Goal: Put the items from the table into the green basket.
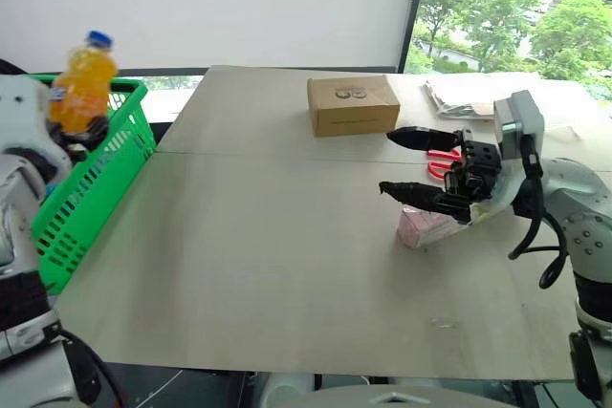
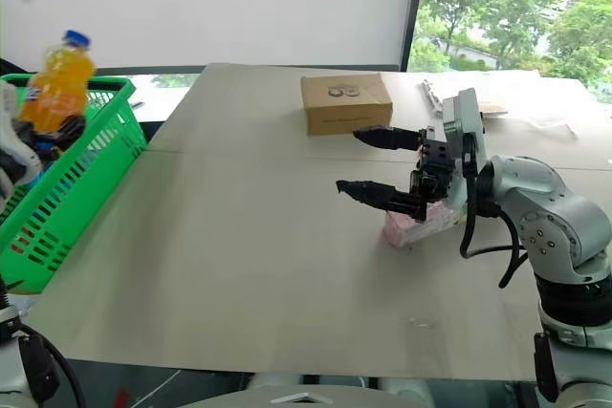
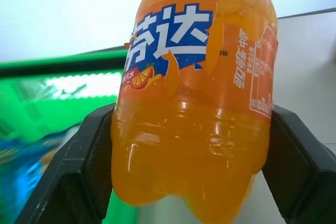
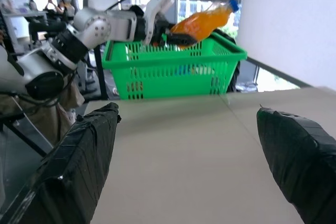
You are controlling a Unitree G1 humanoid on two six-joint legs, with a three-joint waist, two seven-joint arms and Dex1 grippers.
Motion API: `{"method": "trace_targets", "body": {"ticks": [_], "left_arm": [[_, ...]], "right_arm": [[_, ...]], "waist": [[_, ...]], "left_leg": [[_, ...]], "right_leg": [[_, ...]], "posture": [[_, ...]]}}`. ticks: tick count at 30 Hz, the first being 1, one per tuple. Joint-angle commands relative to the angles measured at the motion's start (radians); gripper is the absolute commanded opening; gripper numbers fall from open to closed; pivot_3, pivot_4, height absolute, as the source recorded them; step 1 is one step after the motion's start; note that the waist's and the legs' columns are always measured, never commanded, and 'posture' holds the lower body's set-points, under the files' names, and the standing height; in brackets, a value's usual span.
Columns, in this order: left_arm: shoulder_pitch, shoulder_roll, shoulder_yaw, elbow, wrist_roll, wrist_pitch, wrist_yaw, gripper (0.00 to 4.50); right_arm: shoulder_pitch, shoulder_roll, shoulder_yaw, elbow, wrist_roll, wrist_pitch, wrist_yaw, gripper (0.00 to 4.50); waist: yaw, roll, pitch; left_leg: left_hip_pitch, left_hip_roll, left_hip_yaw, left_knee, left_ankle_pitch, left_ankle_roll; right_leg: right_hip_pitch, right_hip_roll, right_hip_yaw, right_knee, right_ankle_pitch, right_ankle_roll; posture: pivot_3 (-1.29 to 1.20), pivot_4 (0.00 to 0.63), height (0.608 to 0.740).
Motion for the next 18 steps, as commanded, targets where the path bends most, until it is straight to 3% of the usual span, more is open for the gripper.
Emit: {"method": "trace_targets", "body": {"ticks": [1,9,11,12,18], "left_arm": [[0.049,0.064,0.084,0.0,0.073,-0.038,0.053,3.14],[0.081,0.089,0.128,0.116,0.116,-0.056,0.092,3.14],[0.066,0.085,0.11,0.119,0.102,-0.073,0.068,4.17],[0.056,0.084,0.095,0.114,0.094,-0.079,0.054,4.47],[-0.011,0.084,0.05,0.18,0.12,-0.141,0.075,4.47]], "right_arm": [[-0.059,0.027,-0.006,0.022,0.004,-0.027,-0.004,4.5],[-0.105,0.068,-0.015,0.055,0.026,-0.03,-0.008,4.5],[-0.11,0.072,-0.012,0.058,0.012,-0.04,-0.016,4.5],[-0.113,0.075,-0.011,0.06,-0.001,-0.046,-0.026,4.5],[-0.106,0.077,-0.008,0.055,-0.05,-0.065,-0.063,4.5]], "waist": [[0.011,-0.001,-0.001],[0.066,-0.011,-0.007],[0.078,-0.014,-0.009],[0.083,-0.015,-0.01],[0.084,-0.013,-0.015]], "left_leg": [[-0.001,0.0,-0.001,0.0,0.0,0.0],[-0.011,0.0,-0.004,0.0,0.0,-0.002],[-0.014,-0.001,-0.004,-0.001,-0.002,-0.006],[-0.014,-0.001,-0.004,-0.001,-0.002,-0.006],[-0.014,-0.002,-0.001,-0.002,-0.003,-0.006]], "right_leg": [[0.0,-0.001,-0.001,0.0,0.0,0.0],[-0.011,-0.005,-0.004,0.0,0.002,-0.003],[-0.013,-0.006,-0.005,0.0,0.002,-0.003],[-0.014,-0.007,-0.005,0.0,0.002,-0.003],[-0.014,-0.009,-0.005,0.0,0.002,-0.003]], "posture": [[0.19,0.0,0.724],[0.2,0.0,0.724],[0.2,0.0,0.724],[0.2,0.0,0.724],[0.17,0.0,0.724]]}}
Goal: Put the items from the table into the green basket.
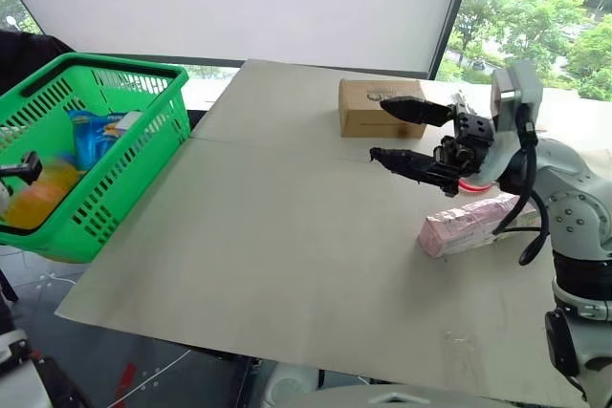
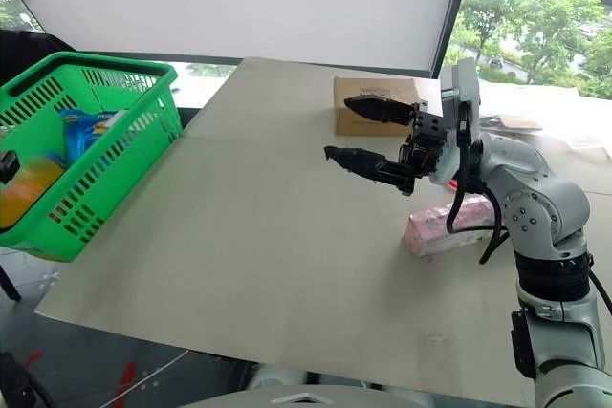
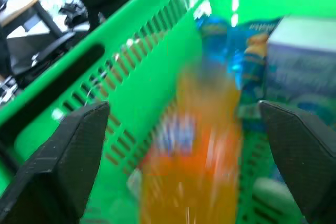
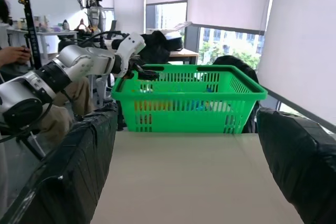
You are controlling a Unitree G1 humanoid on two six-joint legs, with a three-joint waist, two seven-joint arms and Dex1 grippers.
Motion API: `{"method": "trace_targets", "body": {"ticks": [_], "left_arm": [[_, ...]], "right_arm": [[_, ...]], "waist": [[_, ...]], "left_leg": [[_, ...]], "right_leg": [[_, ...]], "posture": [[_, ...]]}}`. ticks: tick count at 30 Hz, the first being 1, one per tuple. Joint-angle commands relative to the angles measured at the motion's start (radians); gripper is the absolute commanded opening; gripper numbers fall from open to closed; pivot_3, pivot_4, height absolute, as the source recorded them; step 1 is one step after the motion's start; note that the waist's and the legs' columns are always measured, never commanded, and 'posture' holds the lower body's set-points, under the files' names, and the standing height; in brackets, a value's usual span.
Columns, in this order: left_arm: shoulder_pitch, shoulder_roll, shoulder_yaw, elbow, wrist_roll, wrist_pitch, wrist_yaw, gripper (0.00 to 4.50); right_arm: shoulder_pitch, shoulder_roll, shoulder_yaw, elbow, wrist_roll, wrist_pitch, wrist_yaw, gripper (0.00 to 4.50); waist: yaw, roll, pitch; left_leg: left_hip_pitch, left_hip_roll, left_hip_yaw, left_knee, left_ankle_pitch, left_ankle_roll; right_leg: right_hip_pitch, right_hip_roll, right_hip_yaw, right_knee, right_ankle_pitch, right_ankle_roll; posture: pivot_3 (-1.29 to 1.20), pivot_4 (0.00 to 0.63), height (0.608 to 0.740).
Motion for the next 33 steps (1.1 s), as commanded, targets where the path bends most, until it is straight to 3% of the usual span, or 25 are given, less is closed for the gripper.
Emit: {"method": "trace_targets", "body": {"ticks": [1,4,11,15,19,27,31,33], "left_arm": [[-0.076,0.012,-0.012,0.007,-0.005,-0.075,0.016,4.47],[-0.165,-0.04,-0.07,-0.05,-0.075,-0.104,-0.052,4.47],[-0.146,-0.138,-0.421,-0.402,-0.288,-0.017,-0.436,4.47],[-0.155,-0.133,-0.519,-0.483,-0.363,0.023,-0.565,4.47],[-0.159,-0.052,-0.555,-0.476,-0.385,0.038,-0.694,4.47],[-0.179,0.045,-0.558,-0.452,-0.394,0.038,-0.815,4.47],[-0.153,0.059,-0.513,-0.516,-0.447,0.068,-0.828,4.47],[-0.131,0.052,-0.473,-0.567,-0.496,0.093,-0.819,4.47]], "right_arm": [[0.003,-0.011,-0.02,-0.021,-0.02,-0.023,-0.022,4.5],[0.032,-0.034,-0.043,-0.025,-0.025,-0.021,-0.025,4.5],[0.161,-0.195,-0.063,-0.041,-0.102,0.026,-0.039,4.5],[0.262,-0.274,-0.027,-0.046,-0.261,-0.072,-0.041,4.5],[0.324,-0.386,0.014,0.017,-0.406,-0.203,0.057,4.5],[0.093,-0.489,0.214,0.461,-0.68,-0.589,0.363,4.5],[-0.096,-0.44,0.337,0.745,-0.826,-0.797,0.455,4.5],[-0.199,-0.388,0.396,0.913,-0.93,-0.886,0.413,4.5]], "waist": [[-0.002,0.0,0.0],[0.002,-0.001,-0.002],[-0.012,0.001,-0.004],[-0.057,0.003,-0.004],[-0.106,0.012,-0.004],[-0.18,0.019,-0.001],[-0.195,0.02,-0.001],[-0.197,0.02,-0.001]], "left_leg": [[0.0,0.0,0.0,0.0,0.0,0.0],[-0.001,0.0,-0.001,0.0,0.0,0.0],[-0.001,-0.002,0.004,0.0,0.002,0.005],[-0.001,-0.001,0.005,0.0,0.002,0.006],[0.001,0.0,0.006,0.001,0.003,0.006],[0.019,0.003,0.016,0.004,0.003,0.007],[0.022,0.005,0.018,0.004,0.003,0.007],[0.022,0.005,0.019,0.003,0.003,0.007]], "right_leg": [[0.0,0.0,0.0,0.0,0.0,0.0],[-0.001,0.0,-0.001,0.0,0.0,0.0],[-0.001,-0.004,-0.001,-0.001,0.0,0.0],[-0.001,-0.003,-0.001,0.0,0.0,0.0],[0.0,0.002,0.0,0.002,0.0,0.0],[0.014,0.016,0.006,0.001,-0.003,0.005],[0.015,0.018,0.009,0.001,-0.002,0.006],[0.015,0.018,0.011,0.001,0.0,0.004]], "posture": [[0.17,0.0,0.724],[0.16,0.0,0.724],[0.08,0.0,0.724],[0.01,0.0,0.724],[-0.05,0.0,0.724],[-0.06,0.0,0.724],[-0.02,0.0,0.724],[0.0,0.0,0.724]]}}
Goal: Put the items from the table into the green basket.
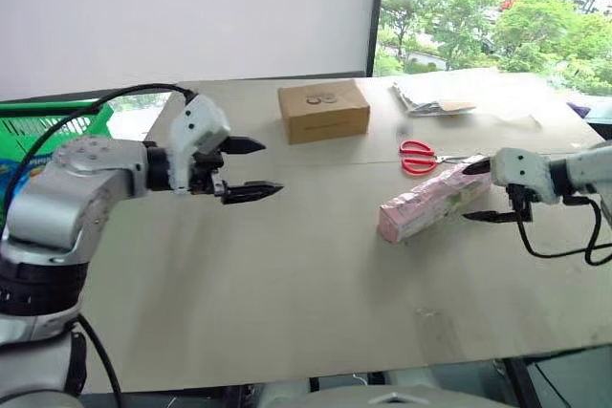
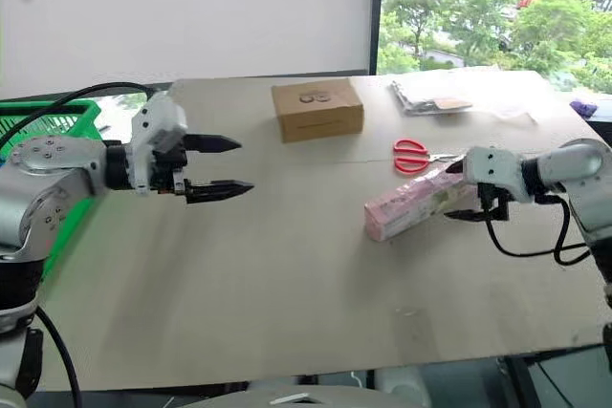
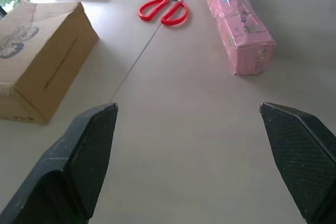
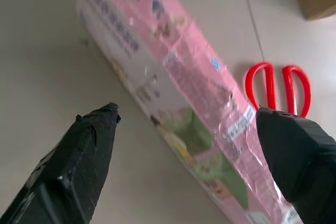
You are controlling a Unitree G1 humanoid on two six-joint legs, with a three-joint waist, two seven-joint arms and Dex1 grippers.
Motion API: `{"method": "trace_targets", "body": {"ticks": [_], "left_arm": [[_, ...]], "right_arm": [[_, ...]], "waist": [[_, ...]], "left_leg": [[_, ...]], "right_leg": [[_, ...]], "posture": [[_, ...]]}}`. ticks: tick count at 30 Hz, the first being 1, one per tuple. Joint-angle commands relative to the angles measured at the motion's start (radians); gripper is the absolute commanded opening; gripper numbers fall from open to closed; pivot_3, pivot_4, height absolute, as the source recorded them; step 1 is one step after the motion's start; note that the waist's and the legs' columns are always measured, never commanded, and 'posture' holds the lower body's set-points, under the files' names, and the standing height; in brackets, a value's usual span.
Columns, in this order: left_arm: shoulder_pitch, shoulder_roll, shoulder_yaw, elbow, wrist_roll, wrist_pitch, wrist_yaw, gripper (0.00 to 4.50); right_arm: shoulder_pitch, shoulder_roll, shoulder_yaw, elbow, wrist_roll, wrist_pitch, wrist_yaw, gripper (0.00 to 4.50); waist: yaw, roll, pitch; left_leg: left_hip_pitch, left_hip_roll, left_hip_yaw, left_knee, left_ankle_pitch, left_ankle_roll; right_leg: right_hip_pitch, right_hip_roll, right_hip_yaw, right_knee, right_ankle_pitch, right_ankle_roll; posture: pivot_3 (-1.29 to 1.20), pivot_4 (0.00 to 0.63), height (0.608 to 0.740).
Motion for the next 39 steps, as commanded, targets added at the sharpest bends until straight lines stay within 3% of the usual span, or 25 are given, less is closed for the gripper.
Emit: {"method": "trace_targets", "body": {"ticks": [1,5,11,16,19,26,29,31,32,36,39], "left_arm": [[0.026,0.001,0.107,-0.122,-0.11,0.049,0.01,4.47],[0.091,0.005,0.175,-0.22,-0.178,0.091,0.042,4.47],[0.185,0.015,0.26,-0.293,-0.225,0.12,0.093,4.47],[0.206,0.011,0.267,-0.307,-0.228,0.114,0.13,4.47],[0.219,0.017,0.272,-0.303,-0.218,0.102,0.136,4.47],[0.23,0.009,0.255,-0.292,-0.208,0.073,0.139,4.47],[0.222,0.003,0.23,-0.273,-0.198,0.052,0.133,4.5],[0.207,-0.002,0.211,-0.261,-0.2,0.042,0.126,4.5],[0.199,-0.003,0.202,-0.254,-0.199,0.038,0.121,4.5],[0.171,-0.013,0.17,-0.225,-0.193,0.018,0.111,4.5],[0.143,-0.044,0.165,-0.205,-0.216,0.011,0.119,4.5]], "right_arm": [[-0.187,0.078,0.112,0.313,-0.202,-0.213,-0.025,4.5],[-0.345,0.142,0.2,0.603,-0.374,-0.399,-0.149,4.5],[-0.474,0.233,0.28,0.83,-0.522,-0.508,-0.25,4.5],[-0.498,0.267,0.318,0.907,-0.604,-0.541,-0.263,4.5],[-0.501,0.271,0.3,0.928,-0.588,-0.534,-0.172,4.5],[-0.513,0.238,0.28,0.923,-0.579,-0.548,-0.127,4.5],[-0.504,0.228,0.269,0.917,-0.571,-0.552,-0.106,3.18],[-0.497,0.222,0.254,0.911,-0.555,-0.553,-0.091,2.06],[-0.494,0.218,0.244,0.908,-0.544,-0.55,-0.082,1.88],[-0.485,0.233,0.149,0.882,-0.426,-0.508,0.004,0.3],[-0.5,0.314,-0.039,0.803,-0.187,-0.313,0.125,0.22]], "waist": [[-0.001,0.0,0.0],[0.018,0.001,0.001],[0.044,0.003,0.002],[0.066,0.003,0.002],[0.07,0.003,0.002],[0.09,0.003,0.002],[0.089,0.004,0.002],[0.087,0.004,0.002],[0.087,0.004,0.002],[0.083,0.004,0.002],[0.067,0.004,0.003]], "left_leg": [[0.0,0.001,0.0,0.0,0.0,0.0],[-0.003,0.003,0.002,-0.001,0.0,0.0],[-0.003,0.004,0.004,-0.002,0.0,-0.001],[-0.001,0.003,0.005,-0.001,0.0,-0.001],[0.0,0.003,0.006,-0.001,0.0,-0.001],[-0.001,0.003,0.003,-0.001,0.0,-0.001],[-0.002,0.003,0.002,-0.001,0.0,-0.001],[-0.002,0.002,0.003,-0.001,0.0,-0.001],[-0.002,0.002,0.003,-0.001,0.0,-0.001],[-0.001,0.002,0.003,-0.001,0.0,-0.001],[-0.001,0.003,0.004,-0.001,0.0,-0.001]], "right_leg": [[0.0,0.0,0.001,0.0,0.0,-0.001],[-0.004,0.002,0.006,0.0,0.001,-0.002],[-0.006,0.002,0.01,0.001,0.001,-0.002],[-0.004,0.002,0.011,0.001,0.001,-0.003],[-0.003,0.002,0.011,0.002,0.002,-0.003],[-0.004,0.003,0.008,0.001,0.002,-0.003],[-0.004,0.002,0.008,0.0,0.002,-0.003],[-0.003,0.002,0.008,0.0,0.002,-0.003],[-0.003,0.002,0.008,0.0,0.002,-0.003],[-0.003,0.002,0.008,0.001,0.002,-0.003],[-0.003,0.003,0.009,0.002,0.002,-0.003]], "posture": [[0.02,0.0,0.724],[0.08,0.0,0.724],[0.15,0.0,0.724],[0.16,0.0,0.724],[0.17,0.0,0.724],[0.14,0.0,0.724],[0.14,0.0,0.724],[0.12,0.0,0.724],[0.12,0.0,0.724],[0.1,0.0,0.724],[0.07,0.0,0.724]]}}
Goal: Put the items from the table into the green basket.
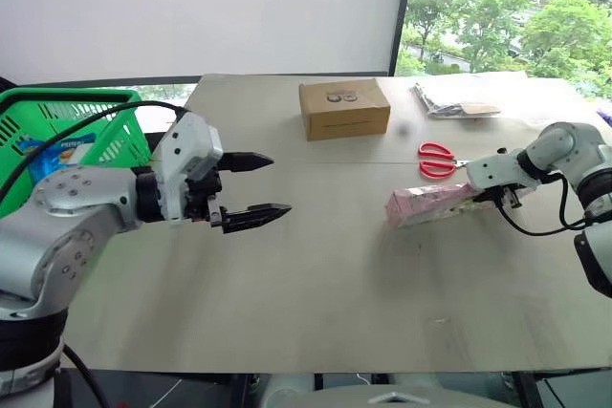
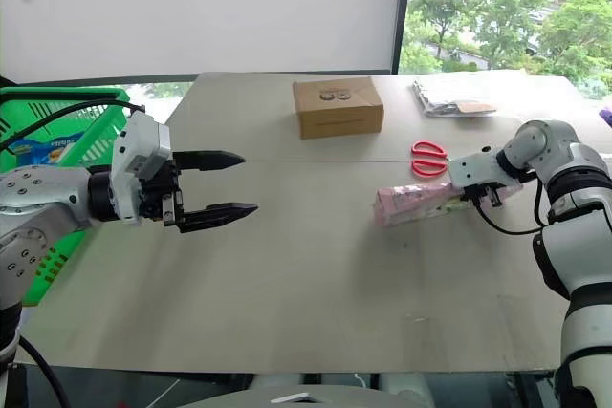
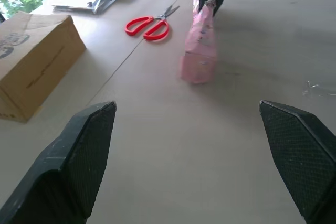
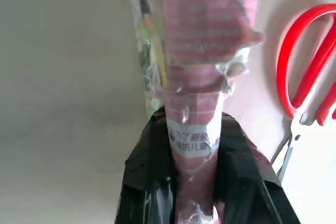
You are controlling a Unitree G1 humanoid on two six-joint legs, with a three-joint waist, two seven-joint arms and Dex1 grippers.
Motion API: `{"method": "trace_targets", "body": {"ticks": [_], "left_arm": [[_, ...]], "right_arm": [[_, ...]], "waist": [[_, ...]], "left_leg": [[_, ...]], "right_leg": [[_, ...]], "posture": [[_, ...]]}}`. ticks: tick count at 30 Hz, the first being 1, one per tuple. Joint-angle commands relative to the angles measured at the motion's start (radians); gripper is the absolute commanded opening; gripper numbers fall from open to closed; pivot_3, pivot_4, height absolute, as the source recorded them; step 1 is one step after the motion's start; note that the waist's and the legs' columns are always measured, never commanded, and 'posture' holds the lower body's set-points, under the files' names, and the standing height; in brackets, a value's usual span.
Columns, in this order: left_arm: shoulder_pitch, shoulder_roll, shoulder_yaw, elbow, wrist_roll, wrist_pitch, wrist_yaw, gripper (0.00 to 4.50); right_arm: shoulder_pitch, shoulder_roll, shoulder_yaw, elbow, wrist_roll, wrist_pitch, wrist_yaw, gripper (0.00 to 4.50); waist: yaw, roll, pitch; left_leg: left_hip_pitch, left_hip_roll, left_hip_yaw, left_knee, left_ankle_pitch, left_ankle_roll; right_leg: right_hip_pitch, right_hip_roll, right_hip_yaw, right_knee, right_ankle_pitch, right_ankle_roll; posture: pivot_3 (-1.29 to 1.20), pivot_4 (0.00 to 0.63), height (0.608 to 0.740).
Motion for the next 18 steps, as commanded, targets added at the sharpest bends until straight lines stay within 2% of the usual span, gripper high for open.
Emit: {"method": "trace_targets", "body": {"ticks": [1,3,6,9,13,18], "left_arm": [[-0.046,-0.036,0.012,0.017,-0.032,-0.023,0.008,4.5],[-0.068,-0.072,0.024,0.027,-0.065,-0.014,0.025,4.5],[-0.118,-0.15,0.048,0.048,-0.146,0.006,0.079,4.5],[-0.168,-0.208,0.068,0.072,-0.222,0.023,0.13,4.5],[-0.241,-0.257,0.092,0.112,-0.32,0.036,0.175,4.5],[-0.296,-0.283,0.092,0.149,-0.377,0.045,0.207,4.5]], "right_arm": [[-0.038,0.085,-0.216,-0.151,0.288,0.214,0.104,0.22],[-0.023,0.139,-0.3,-0.29,0.411,0.371,0.098,0.21],[0.067,0.241,-0.393,-0.678,0.642,0.766,-0.003,0.21],[0.16,0.296,-0.42,-0.988,0.803,1.056,-0.099,0.21],[0.241,0.33,-0.382,-1.212,0.888,1.189,-0.163,0.21],[0.281,0.32,-0.318,-1.321,0.934,1.267,-0.155,0.21]], "waist": [[-0.019,0.001,0.0],[-0.029,0.001,0.001],[-0.026,0.002,0.001],[-0.008,0.002,0.001],[0.015,0.002,0.001],[0.01,0.002,0.001]], "left_leg": [[0.0,0.001,0.0,0.0,0.0,0.0],[0.0,0.003,0.001,0.0,0.0,0.0],[-0.001,0.005,-0.003,0.0,0.0,0.0],[-0.004,0.005,-0.008,0.0,0.0,-0.001],[-0.007,0.002,-0.01,0.001,0.0,-0.001],[-0.007,-0.002,-0.007,0.002,0.0,0.0]], "right_leg": [[0.0,0.0,0.0,0.0,0.0,0.0],[0.0,0.0,0.001,0.0,0.002,-0.002],[-0.001,-0.001,-0.002,0.002,0.002,-0.002],[-0.003,-0.001,-0.006,0.003,0.002,-0.003],[-0.004,-0.002,-0.009,0.002,0.002,-0.003],[-0.004,-0.001,-0.01,0.001,0.002,-0.002]], "posture": [[0.07,0.0,0.724],[0.06,0.0,0.724],[0.05,0.0,0.724],[0.04,0.0,0.724],[0.04,0.0,0.724],[0.04,0.0,0.724]]}}
